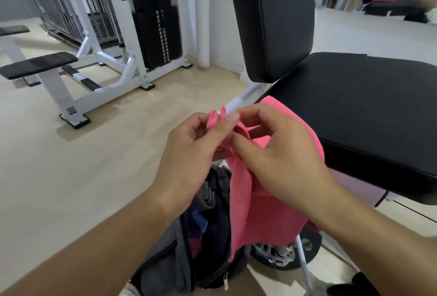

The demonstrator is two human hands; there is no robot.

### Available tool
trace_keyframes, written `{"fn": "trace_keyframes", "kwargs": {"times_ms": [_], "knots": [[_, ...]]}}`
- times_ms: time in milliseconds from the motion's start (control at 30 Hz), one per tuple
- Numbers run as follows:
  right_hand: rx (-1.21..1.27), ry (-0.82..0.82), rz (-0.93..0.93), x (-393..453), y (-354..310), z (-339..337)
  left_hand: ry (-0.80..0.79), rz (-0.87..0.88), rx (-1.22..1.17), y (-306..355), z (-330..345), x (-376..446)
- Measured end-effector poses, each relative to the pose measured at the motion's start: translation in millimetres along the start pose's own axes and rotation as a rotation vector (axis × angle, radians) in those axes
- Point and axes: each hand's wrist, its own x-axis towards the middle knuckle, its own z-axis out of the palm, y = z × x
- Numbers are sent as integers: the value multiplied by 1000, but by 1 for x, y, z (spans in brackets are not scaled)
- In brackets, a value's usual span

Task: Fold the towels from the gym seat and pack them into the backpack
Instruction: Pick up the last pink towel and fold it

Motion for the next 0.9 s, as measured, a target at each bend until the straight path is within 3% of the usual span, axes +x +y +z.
{"fn": "trace_keyframes", "kwargs": {"times_ms": [100,200,267,367,533,767,900], "knots": [[-57,-198,-2,4,-4,-9,40,-16,-51,-2,-1,-1],[69,-387,106,12,-2,-20,110,-82,-74,-4,-8,3],[99,-321,93,19,1,-22,112,-98,-62,-5,-13,5],[-42,-169,-4,30,8,-20,47,-86,-27,-7,-18,6],[-69,-185,-27,32,18,-15,-43,-34,-14,-7,-22,3],[45,-167,-73,33,20,-7,184,-2,-50,-6,-21,6],[95,-203,-167,30,15,-8,200,3,-12,-4,-23,5]]}}
